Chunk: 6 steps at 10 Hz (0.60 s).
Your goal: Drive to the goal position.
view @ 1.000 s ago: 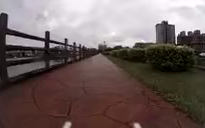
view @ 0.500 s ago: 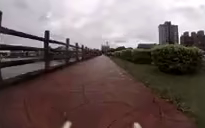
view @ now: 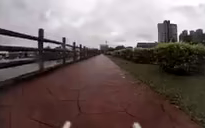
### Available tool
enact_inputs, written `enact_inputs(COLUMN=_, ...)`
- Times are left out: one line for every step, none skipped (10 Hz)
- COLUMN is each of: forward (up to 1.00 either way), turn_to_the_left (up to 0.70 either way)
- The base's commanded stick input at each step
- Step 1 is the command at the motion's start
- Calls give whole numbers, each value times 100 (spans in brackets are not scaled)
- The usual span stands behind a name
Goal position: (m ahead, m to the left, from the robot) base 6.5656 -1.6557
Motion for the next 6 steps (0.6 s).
enact_inputs(forward=50, turn_to_the_left=0)
enact_inputs(forward=50, turn_to_the_left=0)
enact_inputs(forward=50, turn_to_the_left=0)
enact_inputs(forward=50, turn_to_the_left=0)
enact_inputs(forward=50, turn_to_the_left=0)
enact_inputs(forward=50, turn_to_the_left=0)
